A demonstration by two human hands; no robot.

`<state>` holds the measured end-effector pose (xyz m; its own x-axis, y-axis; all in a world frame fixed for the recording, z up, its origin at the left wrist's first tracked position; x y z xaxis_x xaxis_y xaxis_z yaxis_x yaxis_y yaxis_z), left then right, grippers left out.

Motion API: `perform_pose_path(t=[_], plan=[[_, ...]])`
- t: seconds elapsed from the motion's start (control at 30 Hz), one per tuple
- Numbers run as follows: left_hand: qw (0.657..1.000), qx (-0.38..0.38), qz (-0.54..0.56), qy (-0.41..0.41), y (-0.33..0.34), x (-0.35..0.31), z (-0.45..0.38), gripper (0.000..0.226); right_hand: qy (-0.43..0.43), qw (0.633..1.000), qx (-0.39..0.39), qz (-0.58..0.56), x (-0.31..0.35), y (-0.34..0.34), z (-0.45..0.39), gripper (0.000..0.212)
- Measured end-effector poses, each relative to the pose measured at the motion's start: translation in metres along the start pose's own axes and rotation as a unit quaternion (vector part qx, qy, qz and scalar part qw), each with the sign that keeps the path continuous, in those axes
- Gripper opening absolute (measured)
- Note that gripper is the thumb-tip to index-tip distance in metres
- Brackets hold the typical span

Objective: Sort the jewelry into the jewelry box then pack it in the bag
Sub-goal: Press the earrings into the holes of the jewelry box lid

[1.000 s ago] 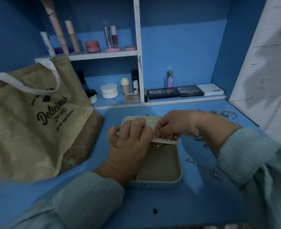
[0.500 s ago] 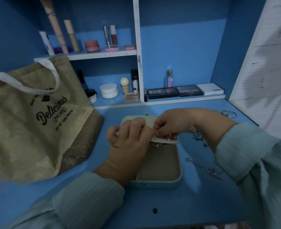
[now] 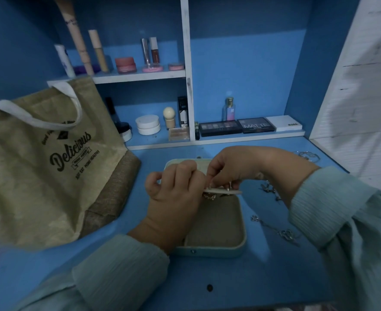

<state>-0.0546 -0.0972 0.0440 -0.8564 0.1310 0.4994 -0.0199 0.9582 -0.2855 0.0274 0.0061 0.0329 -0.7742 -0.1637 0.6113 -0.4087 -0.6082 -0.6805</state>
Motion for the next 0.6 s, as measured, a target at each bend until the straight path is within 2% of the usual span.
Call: perform_pose_path(t=[0.6], plan=[[1.000,0.003,-0.008,-0.010,0.0011,0.0029,-0.0002,0.036,-0.004,0.998,-0.046,0.043,0.0060,-0.0034,0.0025,0.015]])
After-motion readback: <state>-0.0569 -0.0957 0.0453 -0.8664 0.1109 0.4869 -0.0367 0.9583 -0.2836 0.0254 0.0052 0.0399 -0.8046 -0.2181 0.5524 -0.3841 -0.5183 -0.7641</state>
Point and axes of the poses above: each hand's wrist, its own z-axis away from the middle knuckle, its own y-axis out of the palm, x = y × z, the point moved 7 cm from there along -z, towards the middle knuckle, and after that the axes turned 9 degrees about y, right-handed, at the moved point
